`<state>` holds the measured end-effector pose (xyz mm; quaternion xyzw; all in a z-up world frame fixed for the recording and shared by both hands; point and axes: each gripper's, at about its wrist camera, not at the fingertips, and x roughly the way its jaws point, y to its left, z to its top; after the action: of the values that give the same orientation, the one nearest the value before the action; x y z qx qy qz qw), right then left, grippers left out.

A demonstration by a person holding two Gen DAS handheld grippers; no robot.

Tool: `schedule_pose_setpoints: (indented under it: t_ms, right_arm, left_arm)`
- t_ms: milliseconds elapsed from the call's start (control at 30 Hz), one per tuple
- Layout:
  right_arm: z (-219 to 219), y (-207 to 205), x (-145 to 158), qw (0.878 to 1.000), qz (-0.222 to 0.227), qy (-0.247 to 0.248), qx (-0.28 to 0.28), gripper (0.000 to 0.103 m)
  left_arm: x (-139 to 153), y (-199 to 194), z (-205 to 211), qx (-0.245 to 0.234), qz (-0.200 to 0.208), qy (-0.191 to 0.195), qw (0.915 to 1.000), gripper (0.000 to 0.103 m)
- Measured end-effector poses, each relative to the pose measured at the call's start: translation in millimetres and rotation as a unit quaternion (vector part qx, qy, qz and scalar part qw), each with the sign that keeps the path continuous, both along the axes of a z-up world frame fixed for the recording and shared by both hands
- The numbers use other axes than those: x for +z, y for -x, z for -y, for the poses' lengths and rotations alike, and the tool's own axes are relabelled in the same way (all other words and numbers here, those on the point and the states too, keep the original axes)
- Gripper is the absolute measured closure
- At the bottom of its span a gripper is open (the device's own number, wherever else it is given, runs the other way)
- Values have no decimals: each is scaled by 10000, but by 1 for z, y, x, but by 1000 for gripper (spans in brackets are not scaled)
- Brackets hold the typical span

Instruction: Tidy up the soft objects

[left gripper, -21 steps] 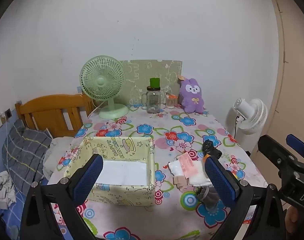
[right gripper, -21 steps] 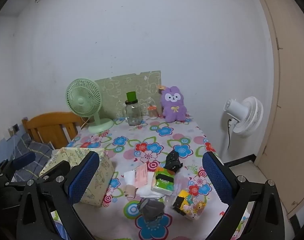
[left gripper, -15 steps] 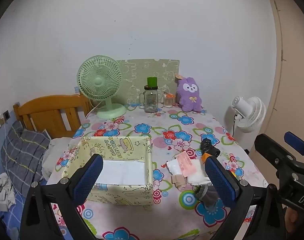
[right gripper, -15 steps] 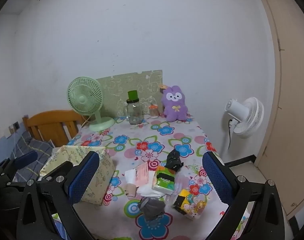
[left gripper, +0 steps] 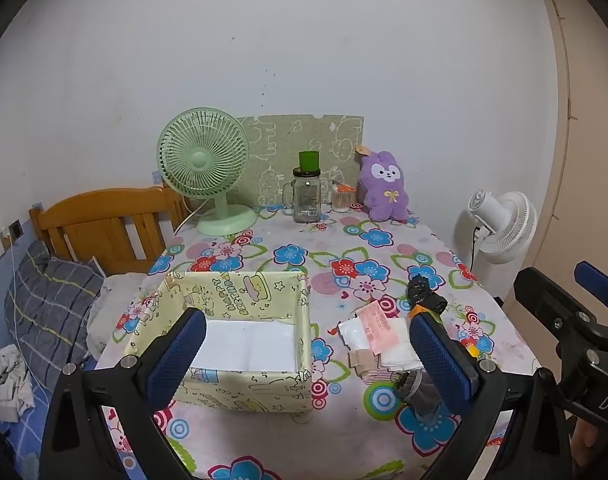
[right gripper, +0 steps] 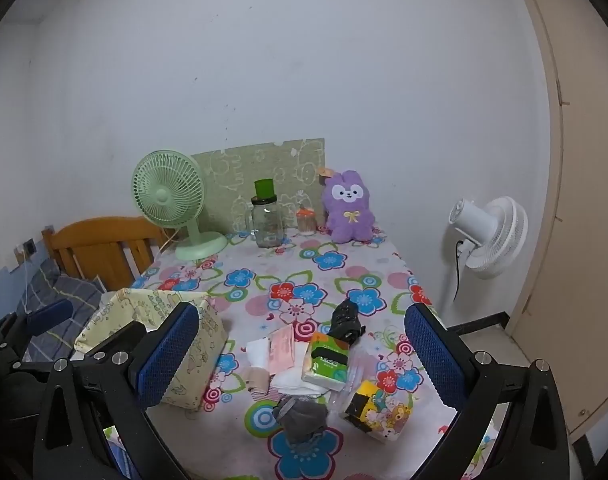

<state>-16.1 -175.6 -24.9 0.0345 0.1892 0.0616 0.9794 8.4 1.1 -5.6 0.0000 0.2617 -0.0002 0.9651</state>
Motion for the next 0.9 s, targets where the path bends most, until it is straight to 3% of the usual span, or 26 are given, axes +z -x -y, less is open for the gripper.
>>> schedule_pose_setpoints:
  t_ms: [900]
  right_arm:
    - [-9, 0, 2, 10000, 20, 34, 5, 0]
  left_arm:
    - [0, 0, -5, 86, 40, 42, 9999, 1]
